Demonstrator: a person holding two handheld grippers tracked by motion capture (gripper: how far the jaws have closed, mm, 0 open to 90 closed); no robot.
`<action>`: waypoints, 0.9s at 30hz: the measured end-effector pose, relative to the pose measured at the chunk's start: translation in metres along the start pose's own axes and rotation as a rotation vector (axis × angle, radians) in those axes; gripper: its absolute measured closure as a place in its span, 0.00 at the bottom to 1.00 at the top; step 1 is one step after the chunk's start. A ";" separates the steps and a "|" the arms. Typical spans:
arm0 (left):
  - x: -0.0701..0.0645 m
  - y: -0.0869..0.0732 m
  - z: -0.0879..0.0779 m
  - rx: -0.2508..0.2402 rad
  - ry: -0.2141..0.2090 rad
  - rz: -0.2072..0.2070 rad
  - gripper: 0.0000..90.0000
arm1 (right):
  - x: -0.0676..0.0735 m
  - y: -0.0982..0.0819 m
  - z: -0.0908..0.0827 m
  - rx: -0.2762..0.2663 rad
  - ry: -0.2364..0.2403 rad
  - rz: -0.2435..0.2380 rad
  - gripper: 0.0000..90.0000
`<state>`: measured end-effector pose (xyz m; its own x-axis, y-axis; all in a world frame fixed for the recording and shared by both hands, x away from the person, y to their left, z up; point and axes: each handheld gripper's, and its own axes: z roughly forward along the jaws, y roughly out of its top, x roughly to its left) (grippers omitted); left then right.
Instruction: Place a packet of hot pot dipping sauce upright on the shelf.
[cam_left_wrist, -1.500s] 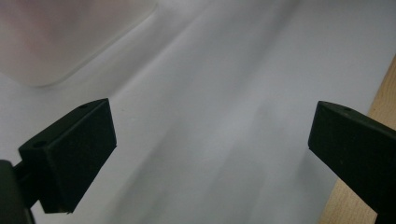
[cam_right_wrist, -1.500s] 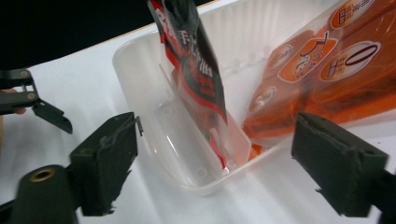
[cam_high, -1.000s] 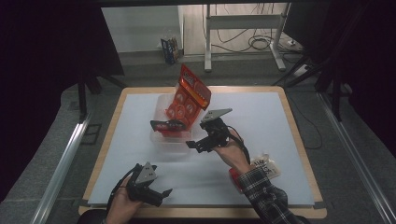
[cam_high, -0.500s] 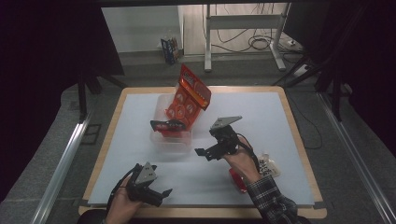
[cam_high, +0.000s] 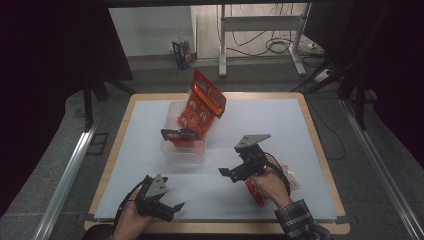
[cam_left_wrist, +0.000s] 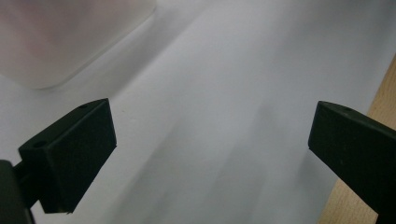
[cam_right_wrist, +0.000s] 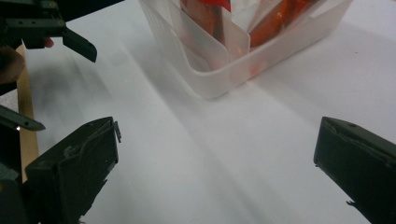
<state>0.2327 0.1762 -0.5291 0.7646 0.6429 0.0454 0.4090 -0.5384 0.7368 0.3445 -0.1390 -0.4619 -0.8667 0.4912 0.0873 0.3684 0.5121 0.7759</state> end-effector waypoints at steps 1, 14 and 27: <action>0.000 0.000 0.000 0.000 0.000 0.000 0.01 | 0.000 -0.004 -0.005 0.003 -0.016 -0.003 0.00; -0.001 0.000 0.001 0.000 0.001 -0.001 0.01 | -0.002 -0.023 -0.027 0.029 -0.109 0.017 0.01; -0.001 0.000 0.001 0.005 0.006 0.003 0.01 | -0.021 -0.061 -0.070 0.045 -0.222 0.166 0.15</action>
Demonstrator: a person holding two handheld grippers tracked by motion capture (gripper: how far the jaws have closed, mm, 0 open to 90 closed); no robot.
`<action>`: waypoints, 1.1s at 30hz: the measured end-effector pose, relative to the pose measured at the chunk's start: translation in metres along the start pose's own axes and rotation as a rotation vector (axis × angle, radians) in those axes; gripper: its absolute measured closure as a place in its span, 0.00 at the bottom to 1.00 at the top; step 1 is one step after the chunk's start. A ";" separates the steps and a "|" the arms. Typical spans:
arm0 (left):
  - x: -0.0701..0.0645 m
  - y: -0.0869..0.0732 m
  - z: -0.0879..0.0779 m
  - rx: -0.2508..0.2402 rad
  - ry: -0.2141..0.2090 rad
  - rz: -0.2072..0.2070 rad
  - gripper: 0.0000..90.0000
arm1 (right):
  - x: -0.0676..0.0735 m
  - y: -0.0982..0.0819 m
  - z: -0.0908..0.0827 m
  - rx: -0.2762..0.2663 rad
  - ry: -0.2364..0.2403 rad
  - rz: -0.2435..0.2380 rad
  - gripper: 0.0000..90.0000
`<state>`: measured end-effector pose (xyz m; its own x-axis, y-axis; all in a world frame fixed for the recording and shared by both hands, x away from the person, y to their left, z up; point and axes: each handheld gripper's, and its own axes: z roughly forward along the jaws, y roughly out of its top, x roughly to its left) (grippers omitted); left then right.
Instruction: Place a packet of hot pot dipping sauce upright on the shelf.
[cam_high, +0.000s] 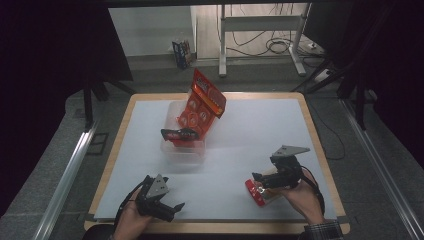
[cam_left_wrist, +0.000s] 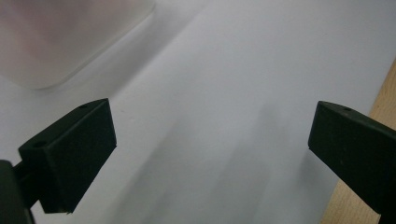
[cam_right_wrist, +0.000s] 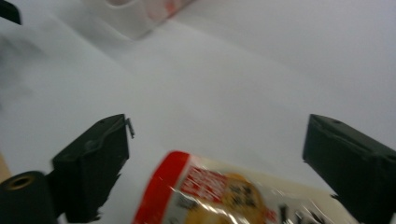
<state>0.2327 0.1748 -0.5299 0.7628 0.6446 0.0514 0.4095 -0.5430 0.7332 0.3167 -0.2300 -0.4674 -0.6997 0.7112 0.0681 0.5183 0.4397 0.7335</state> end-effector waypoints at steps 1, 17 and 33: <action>0.000 0.000 0.000 0.000 0.000 0.000 0.01 | 0.000 0.000 0.000 0.000 0.000 0.000 0.15; 0.000 0.000 0.000 0.001 -0.001 0.001 0.01 | -0.032 -0.037 -0.036 0.089 -0.181 0.072 0.90; -0.001 0.000 0.001 0.004 -0.006 0.004 0.01 | -0.067 -0.066 -0.027 0.191 -0.297 0.155 0.99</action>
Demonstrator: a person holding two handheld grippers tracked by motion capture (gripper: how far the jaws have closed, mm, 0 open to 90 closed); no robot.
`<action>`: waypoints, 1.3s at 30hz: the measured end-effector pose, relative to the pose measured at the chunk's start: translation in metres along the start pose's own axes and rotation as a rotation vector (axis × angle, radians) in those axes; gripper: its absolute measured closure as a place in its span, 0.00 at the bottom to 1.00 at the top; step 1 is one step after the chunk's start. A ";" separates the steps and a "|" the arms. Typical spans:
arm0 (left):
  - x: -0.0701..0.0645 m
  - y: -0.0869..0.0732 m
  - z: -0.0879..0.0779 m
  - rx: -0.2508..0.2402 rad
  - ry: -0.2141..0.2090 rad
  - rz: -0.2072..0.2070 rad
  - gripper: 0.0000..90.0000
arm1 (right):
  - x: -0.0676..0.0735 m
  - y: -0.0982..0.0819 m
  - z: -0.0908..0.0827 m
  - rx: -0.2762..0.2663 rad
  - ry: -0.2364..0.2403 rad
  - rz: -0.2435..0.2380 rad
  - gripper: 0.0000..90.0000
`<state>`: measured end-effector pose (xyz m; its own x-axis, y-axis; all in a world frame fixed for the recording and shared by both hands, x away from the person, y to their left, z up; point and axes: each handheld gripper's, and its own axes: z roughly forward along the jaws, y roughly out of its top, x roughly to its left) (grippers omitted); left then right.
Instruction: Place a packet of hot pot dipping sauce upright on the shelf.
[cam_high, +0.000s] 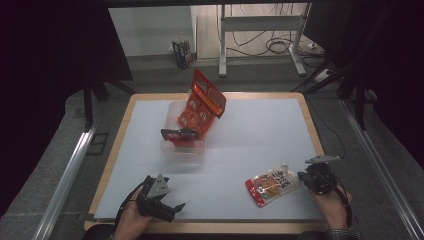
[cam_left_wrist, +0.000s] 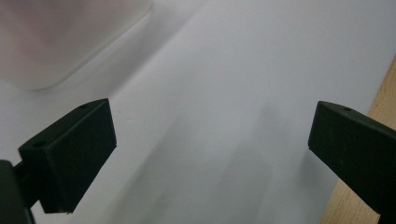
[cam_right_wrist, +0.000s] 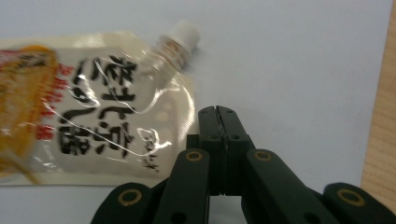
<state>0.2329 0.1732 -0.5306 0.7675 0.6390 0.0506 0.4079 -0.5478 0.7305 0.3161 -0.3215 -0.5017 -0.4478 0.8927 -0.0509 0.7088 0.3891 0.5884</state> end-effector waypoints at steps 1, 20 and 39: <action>0.000 0.000 0.000 0.000 0.000 0.000 0.01 | -0.001 -0.001 0.002 0.008 0.000 0.002 0.99; -0.002 0.001 0.003 0.014 -0.006 0.014 0.01 | 0.032 -0.002 0.007 0.008 0.257 0.037 0.99; -0.003 0.001 0.006 0.024 -0.007 0.020 0.01 | 0.037 -0.026 -0.013 0.036 0.223 -0.032 0.99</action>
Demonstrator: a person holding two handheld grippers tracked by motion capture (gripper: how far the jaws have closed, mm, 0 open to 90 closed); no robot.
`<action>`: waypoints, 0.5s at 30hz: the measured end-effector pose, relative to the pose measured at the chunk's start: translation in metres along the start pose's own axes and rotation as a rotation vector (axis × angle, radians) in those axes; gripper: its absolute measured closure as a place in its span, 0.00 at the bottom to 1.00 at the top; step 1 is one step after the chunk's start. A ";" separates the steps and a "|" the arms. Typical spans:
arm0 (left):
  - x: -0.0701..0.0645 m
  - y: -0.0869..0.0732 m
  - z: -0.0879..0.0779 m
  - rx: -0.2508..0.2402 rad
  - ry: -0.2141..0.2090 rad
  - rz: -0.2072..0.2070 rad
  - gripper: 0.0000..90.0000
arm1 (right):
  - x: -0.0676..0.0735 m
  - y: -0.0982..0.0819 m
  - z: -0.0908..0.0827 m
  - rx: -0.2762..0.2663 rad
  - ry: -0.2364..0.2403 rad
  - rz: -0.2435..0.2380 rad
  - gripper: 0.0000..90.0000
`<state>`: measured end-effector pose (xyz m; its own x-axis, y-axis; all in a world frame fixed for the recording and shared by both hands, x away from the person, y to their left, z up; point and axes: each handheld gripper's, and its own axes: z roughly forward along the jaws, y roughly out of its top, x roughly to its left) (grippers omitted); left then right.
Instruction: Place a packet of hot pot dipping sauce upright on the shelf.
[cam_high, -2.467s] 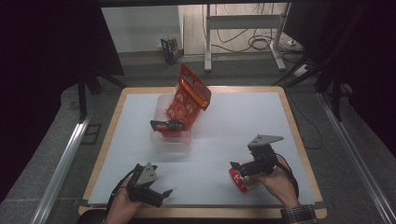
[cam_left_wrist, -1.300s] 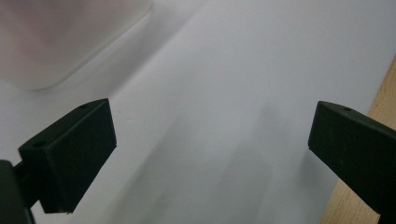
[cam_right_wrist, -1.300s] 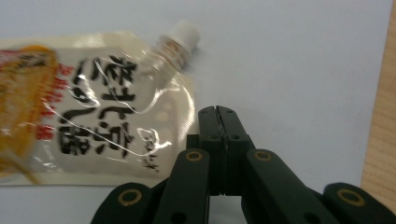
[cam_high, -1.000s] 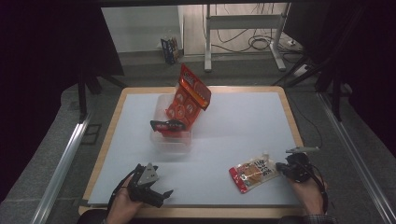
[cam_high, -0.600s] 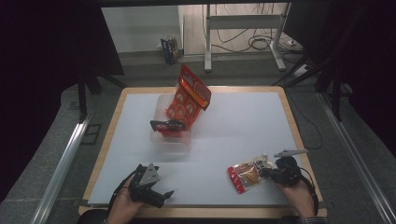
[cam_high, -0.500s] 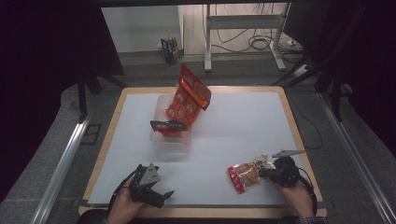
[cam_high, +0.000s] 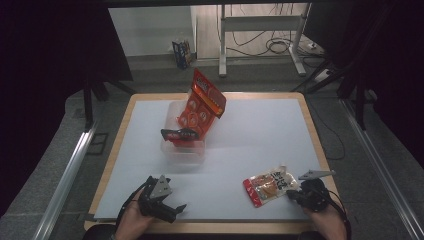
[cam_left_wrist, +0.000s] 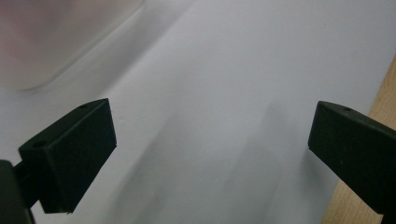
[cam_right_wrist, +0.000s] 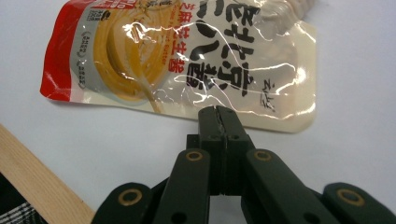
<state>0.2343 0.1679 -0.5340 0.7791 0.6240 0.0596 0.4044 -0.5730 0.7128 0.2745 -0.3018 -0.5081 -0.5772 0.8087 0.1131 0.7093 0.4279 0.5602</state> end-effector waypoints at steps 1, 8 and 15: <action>0.000 0.000 0.001 0.000 -0.001 0.001 0.01 | 0.001 0.001 0.001 0.001 -0.002 -0.003 0.99; -0.003 0.003 0.006 0.008 -0.010 0.015 0.01 | 0.002 0.005 0.008 -0.017 0.006 -0.005 0.99; -0.004 0.006 0.009 0.009 -0.017 0.022 0.01 | 0.011 0.017 0.023 -0.044 0.087 -0.031 0.99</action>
<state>0.2377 0.1570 -0.5366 0.7962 0.6017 0.0632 0.3910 -0.5914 0.7053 0.2899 -0.2765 -0.5158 -0.6332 0.7562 0.1651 0.6729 0.4324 0.6002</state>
